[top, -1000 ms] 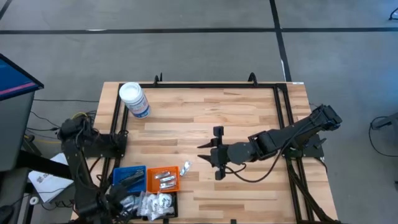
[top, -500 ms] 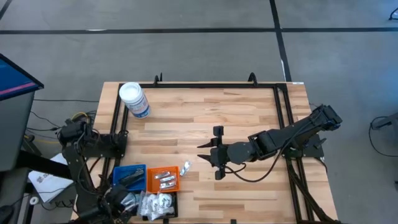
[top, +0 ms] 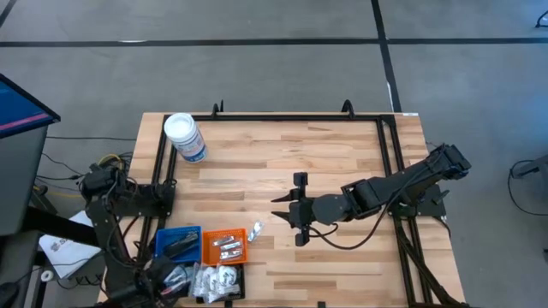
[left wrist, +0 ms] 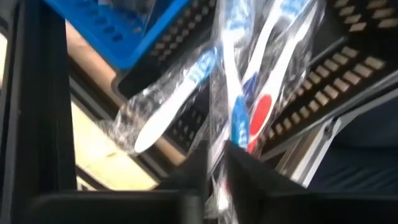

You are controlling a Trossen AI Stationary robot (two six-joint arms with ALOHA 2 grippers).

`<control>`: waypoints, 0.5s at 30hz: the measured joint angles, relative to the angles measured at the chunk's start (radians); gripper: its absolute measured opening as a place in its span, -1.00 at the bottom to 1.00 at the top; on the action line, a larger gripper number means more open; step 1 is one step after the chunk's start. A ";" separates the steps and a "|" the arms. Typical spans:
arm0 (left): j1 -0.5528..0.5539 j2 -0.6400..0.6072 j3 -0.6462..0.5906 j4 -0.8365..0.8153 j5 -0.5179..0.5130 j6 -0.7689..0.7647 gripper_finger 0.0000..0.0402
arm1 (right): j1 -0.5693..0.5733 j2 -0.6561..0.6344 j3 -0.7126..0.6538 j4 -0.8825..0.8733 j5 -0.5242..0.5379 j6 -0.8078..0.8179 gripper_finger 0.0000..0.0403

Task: Pick & Place Travel size toiletries
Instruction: Put the blue toothbrush into the left black basket

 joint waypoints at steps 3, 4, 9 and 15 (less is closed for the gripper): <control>-0.007 -0.002 0.000 0.019 0.006 0.011 -0.94 | 0.000 0.000 0.000 0.000 0.000 0.000 -0.36; -0.007 -0.003 0.000 0.024 0.008 0.014 -0.94 | 0.000 0.000 0.000 0.000 0.000 0.000 -0.36; -0.008 -0.024 0.001 0.045 0.000 0.004 -0.99 | 0.000 0.002 0.000 0.000 0.000 0.003 -0.37; -0.016 -0.086 0.024 0.122 -0.129 0.000 -1.00 | -0.001 0.005 0.000 -0.004 0.000 0.003 -0.36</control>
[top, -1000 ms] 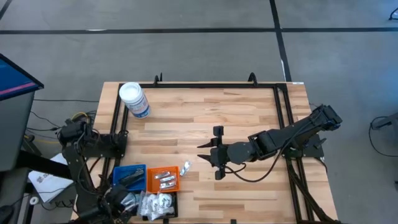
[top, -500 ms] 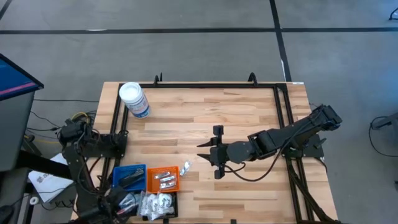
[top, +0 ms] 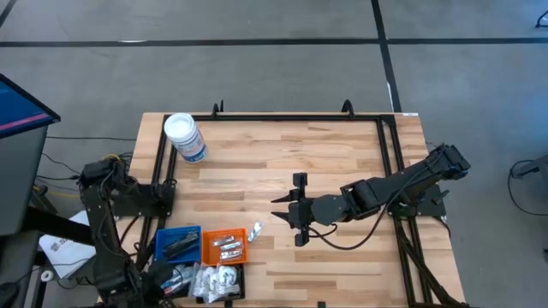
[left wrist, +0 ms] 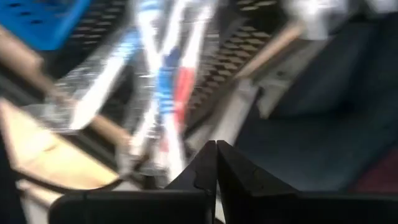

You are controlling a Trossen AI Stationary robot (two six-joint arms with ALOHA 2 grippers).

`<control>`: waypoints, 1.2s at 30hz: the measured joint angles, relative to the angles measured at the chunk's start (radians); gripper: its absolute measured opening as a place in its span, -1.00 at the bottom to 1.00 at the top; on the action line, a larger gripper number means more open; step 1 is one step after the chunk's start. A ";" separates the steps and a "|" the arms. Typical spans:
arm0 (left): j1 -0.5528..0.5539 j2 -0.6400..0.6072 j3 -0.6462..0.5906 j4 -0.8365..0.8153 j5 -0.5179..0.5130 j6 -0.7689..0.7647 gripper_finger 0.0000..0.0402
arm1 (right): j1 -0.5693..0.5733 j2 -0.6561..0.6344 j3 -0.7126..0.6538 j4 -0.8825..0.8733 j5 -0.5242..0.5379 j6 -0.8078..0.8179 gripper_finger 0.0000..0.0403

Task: Pick & Place Travel size toiletries
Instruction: Put the blue toothbrush into the left black basket

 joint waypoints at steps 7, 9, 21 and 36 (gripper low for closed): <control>-0.024 -0.017 -0.015 0.056 0.007 -0.046 -1.00 | 0.000 0.000 0.000 -0.016 -0.001 0.007 -0.37; -0.029 -0.017 -0.025 0.074 0.008 -0.053 -1.00 | 0.000 0.000 0.000 -0.025 -0.001 0.008 -0.36; -0.023 -0.015 -0.104 0.138 0.135 -0.072 -1.00 | 0.000 0.000 0.000 -0.035 -0.001 0.019 -0.36; 0.129 0.005 -0.153 0.011 0.217 0.487 -1.00 | -0.019 -0.001 0.000 -0.042 -0.003 0.034 -0.36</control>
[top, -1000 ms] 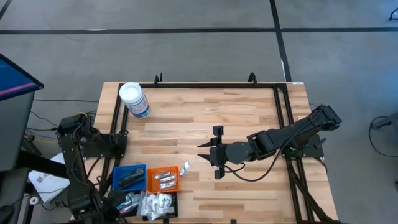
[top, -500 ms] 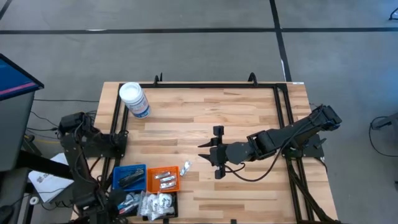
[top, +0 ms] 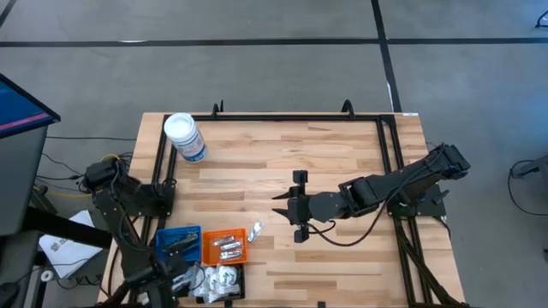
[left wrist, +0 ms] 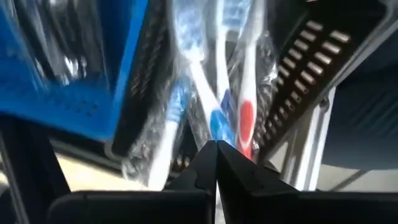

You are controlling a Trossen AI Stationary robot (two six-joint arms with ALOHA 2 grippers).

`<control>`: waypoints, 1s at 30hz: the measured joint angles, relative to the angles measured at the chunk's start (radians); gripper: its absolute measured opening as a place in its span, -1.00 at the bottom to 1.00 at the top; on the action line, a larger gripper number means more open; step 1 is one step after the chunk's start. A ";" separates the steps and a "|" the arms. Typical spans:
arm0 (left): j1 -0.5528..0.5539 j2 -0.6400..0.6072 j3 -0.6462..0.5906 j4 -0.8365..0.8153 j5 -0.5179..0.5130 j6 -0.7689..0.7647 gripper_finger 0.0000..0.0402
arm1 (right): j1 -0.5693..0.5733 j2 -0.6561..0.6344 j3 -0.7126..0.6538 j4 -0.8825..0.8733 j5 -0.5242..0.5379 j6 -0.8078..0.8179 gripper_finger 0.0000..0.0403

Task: Pick & Place Travel size toiletries
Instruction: Put the blue toothbrush into the left black basket

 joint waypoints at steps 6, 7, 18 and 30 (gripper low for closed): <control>0.008 0.000 0.002 0.008 0.047 0.080 -1.00 | -0.001 0.000 0.000 -0.007 -0.015 0.000 -0.36; 0.005 0.000 0.002 0.014 0.062 0.071 -1.00 | -0.001 0.000 0.000 -0.007 -0.016 0.000 -0.36; -0.009 -0.034 0.011 0.200 -0.005 -0.016 -1.00 | -0.002 0.000 0.000 -0.011 -0.016 0.001 -0.36; -0.058 -0.031 -0.161 0.348 0.007 -0.093 -1.00 | -0.002 0.000 0.000 -0.025 -0.017 0.011 -0.36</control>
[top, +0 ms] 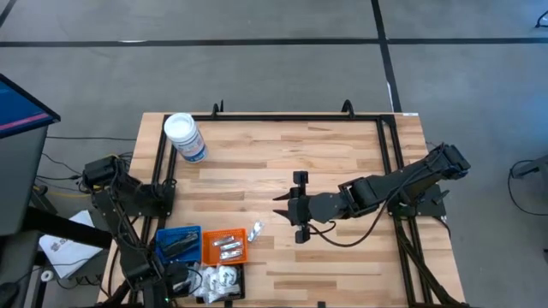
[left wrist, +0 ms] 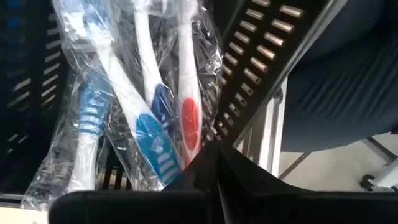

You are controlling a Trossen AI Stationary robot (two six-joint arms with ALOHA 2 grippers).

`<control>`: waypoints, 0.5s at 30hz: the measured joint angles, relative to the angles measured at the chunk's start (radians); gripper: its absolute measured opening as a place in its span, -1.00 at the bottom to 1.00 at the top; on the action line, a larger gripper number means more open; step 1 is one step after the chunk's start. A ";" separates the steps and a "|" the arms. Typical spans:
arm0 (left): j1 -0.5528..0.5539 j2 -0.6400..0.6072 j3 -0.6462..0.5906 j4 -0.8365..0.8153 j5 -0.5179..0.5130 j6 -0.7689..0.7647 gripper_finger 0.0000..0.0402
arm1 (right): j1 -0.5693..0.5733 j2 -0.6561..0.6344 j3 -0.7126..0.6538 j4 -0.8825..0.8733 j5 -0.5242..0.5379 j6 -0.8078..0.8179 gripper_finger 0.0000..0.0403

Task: Pick & Place Travel size toiletries
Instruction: Put the blue toothbrush into the left black basket

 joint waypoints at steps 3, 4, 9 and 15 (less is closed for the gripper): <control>0.003 0.000 -0.001 -0.009 0.000 0.015 -1.00 | 0.000 0.000 0.000 0.000 0.000 0.000 -0.36; 0.003 0.000 -0.001 -0.014 0.000 0.015 -1.00 | 0.000 0.000 0.000 0.000 0.000 0.000 -0.37; -0.006 0.000 -0.001 -0.030 -0.001 0.019 -1.00 | -0.004 0.000 0.000 -0.003 0.000 0.005 -0.36; 0.006 -0.044 0.031 -0.044 -0.033 0.036 -1.00 | -0.004 0.000 0.000 -0.035 -0.002 0.015 -0.36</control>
